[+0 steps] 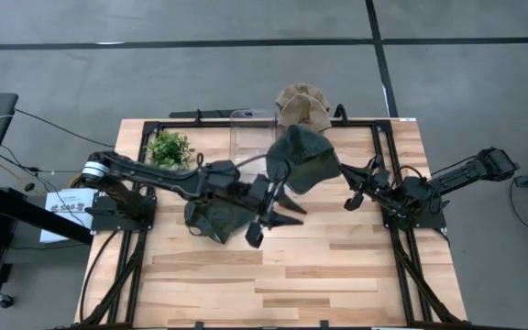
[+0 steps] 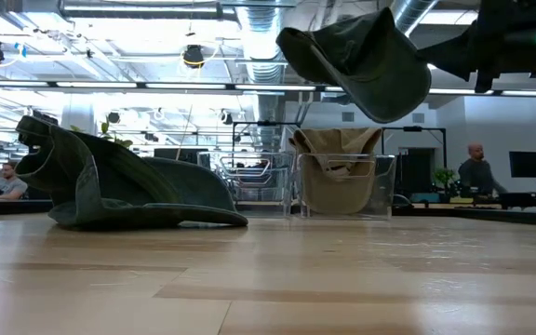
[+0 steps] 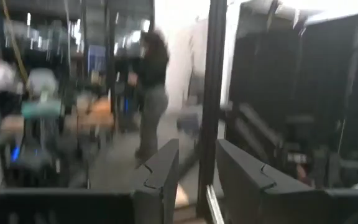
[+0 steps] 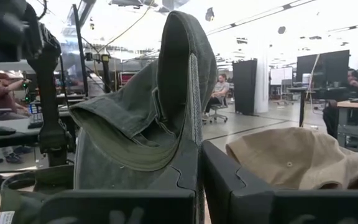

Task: Pick & Place hat
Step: Put the right black cap into the left transparent bin

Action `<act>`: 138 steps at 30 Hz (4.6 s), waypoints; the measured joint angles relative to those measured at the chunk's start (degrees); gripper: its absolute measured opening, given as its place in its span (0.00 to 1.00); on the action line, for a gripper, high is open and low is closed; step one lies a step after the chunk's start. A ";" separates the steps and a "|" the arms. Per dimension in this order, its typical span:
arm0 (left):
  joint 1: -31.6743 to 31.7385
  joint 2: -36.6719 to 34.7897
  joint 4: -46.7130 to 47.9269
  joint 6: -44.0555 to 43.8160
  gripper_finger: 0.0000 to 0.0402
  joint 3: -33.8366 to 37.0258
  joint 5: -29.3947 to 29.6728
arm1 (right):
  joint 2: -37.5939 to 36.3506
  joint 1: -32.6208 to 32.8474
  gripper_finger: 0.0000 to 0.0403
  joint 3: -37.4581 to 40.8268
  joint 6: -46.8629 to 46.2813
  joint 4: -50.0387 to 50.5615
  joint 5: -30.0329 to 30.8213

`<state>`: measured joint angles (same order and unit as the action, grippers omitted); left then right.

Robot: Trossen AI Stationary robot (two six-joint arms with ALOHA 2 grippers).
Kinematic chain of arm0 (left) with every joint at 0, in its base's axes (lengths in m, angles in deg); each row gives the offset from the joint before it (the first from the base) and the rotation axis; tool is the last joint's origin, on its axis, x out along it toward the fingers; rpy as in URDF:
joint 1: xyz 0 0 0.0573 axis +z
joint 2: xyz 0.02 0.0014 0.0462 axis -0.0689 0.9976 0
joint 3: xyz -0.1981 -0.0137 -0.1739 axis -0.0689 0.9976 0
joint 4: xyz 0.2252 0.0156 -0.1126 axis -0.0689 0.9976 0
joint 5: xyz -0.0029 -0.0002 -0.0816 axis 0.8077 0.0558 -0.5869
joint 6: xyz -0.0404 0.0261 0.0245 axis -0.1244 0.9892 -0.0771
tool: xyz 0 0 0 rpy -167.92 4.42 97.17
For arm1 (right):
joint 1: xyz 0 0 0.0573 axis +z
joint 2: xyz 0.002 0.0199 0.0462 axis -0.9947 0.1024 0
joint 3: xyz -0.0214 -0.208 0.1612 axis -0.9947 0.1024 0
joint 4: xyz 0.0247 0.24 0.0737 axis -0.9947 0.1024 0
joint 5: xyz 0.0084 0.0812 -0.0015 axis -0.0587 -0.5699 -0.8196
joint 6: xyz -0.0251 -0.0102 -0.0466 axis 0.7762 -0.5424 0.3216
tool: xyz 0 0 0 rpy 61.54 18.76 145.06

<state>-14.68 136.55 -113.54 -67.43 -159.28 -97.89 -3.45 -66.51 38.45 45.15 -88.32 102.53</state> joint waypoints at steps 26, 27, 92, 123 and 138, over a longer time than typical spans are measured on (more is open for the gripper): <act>0.83 -1.01 -18.48 -8.23 0.26 25.84 41.20 | 2.34 -6.52 0.00 0.02 3.92 -16.35 -3.50; 1.50 -1.01 -18.69 -9.14 0.26 25.84 41.25 | 3.30 -7.36 0.00 0.02 3.74 -17.80 -4.72; 7.27 -11.13 11.75 -4.88 0.03 25.79 40.21 | 31.23 -6.32 0.35 -13.51 25.46 -35.72 9.10; 1.67 -10.71 20.48 -5.02 0.05 30.62 32.75 | 28.42 -8.90 0.31 -64.94 -0.20 73.60 -21.27; 1.69 -10.71 20.36 -5.04 0.05 30.62 32.76 | 39.39 -16.76 0.49 -69.77 -1.38 82.34 -31.78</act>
<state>-12.99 125.83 -93.19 -72.47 -128.66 -65.13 35.93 -83.28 -31.31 43.77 -5.99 70.75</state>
